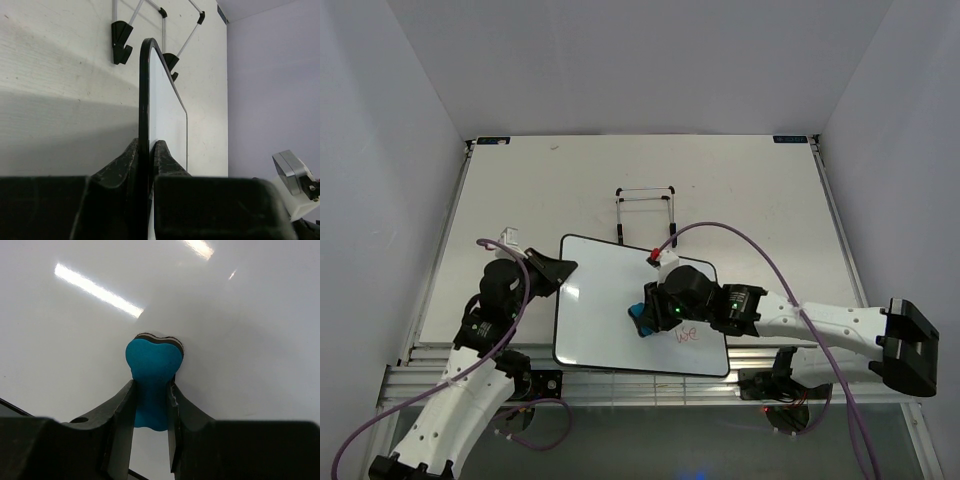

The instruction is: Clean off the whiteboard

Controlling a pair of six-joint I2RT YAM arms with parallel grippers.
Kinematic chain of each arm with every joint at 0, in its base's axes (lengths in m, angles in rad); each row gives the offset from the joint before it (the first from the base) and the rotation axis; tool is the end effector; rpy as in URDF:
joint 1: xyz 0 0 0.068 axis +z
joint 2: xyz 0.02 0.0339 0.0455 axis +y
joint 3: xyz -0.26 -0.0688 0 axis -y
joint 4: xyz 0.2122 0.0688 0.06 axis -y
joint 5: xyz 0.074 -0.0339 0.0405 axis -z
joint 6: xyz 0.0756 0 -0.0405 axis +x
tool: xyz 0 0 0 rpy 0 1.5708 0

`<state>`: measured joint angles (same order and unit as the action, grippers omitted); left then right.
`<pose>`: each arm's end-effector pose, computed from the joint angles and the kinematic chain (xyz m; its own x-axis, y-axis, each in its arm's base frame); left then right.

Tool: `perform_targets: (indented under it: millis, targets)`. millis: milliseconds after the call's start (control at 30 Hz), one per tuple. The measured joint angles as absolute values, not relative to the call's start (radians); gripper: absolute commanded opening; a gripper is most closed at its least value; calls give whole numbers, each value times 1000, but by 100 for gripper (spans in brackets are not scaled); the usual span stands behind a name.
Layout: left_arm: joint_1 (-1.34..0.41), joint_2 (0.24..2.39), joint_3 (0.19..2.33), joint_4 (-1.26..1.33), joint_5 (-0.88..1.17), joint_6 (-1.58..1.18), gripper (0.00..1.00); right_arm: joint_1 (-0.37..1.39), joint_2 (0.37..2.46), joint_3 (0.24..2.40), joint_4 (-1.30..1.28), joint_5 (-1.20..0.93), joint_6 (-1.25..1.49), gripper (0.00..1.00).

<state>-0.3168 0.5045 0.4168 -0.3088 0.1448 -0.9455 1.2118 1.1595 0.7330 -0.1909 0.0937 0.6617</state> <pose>0.1356 -0.0559 0.2229 -0.5673 -0.6583 -0.4947 -0.0431 0.6237 -0.7805 0.0965 0.2370 0.2322 -0.7168 -0.1688 -0.6766 -0.5893 0.6654 0.4583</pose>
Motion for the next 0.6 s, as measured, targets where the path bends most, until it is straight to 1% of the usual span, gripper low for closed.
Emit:
perform_targets:
  millis: [167,333,467,600]
  targets:
    - [-316,473,453,-382,93,-925,0,1208,1172,724,-132,85,656,8]
    - [-323,456,467,-421,70,-925,0,1158,1089,592,-47,54,752,8]
    - [-324,453,468,-429,64,-925,0,1080,1001,495,-59,32,832,8]
    - [-324,447,468,-435,62,-925,0,1018,968,462,-111,22,896,8]
